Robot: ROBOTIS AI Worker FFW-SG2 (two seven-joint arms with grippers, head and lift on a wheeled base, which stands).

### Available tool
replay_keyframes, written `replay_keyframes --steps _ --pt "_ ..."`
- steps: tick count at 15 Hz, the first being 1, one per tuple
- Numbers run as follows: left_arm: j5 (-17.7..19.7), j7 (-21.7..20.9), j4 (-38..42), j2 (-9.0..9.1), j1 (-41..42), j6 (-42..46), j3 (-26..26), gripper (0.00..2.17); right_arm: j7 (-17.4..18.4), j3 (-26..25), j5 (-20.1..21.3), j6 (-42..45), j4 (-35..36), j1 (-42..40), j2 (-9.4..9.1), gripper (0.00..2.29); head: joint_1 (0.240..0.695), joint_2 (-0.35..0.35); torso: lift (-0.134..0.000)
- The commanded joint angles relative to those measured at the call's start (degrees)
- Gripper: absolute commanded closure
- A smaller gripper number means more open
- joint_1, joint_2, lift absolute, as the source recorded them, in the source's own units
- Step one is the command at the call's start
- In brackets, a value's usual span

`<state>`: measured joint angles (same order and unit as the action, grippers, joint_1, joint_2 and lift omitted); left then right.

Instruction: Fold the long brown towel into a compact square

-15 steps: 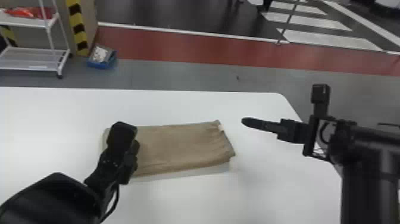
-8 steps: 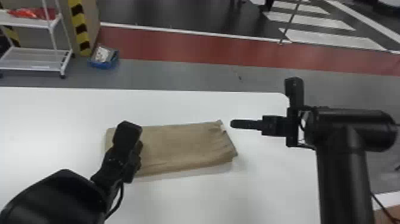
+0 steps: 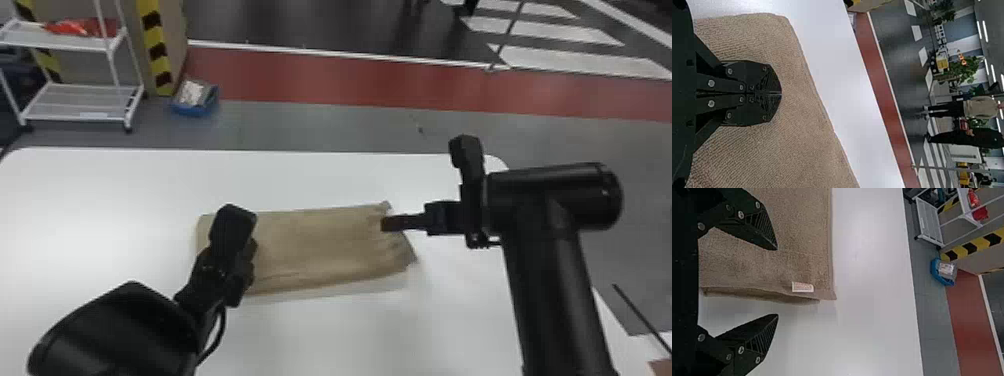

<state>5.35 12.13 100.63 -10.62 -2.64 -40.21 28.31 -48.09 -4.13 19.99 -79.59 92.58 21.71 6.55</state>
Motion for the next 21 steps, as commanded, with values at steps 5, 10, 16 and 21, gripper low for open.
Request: replay_keyframes --steps 5,10,16,21 --pt "0.19 -0.09 0.00 -0.02 -0.09 0.00 -0.36 2.13 0.98 5.01 4.79 -0.71 -6.27 3.17 -1.90 0.32 0.695 -0.166 -0.125" --pt "0.19 -0.17 0.00 -0.28 0.00 0.00 -0.71 2.13 1.07 6.68 6.99 -3.17 -7.94 4.31 -2.69 0.61 0.695 -0.151 -0.125" --pt "0.28 -0.88 -1.41 0.07 -0.79 0.00 -0.71 2.13 -0.60 4.48 3.03 -4.22 -3.99 3.69 -2.69 1.51 0.695 -0.140 -0.125" --pt "0.19 -0.70 -1.49 0.33 -1.32 -0.18 0.16 2.13 -1.21 1.75 -3.38 -10.49 4.01 3.25 -2.69 1.51 0.695 -0.129 -0.125"
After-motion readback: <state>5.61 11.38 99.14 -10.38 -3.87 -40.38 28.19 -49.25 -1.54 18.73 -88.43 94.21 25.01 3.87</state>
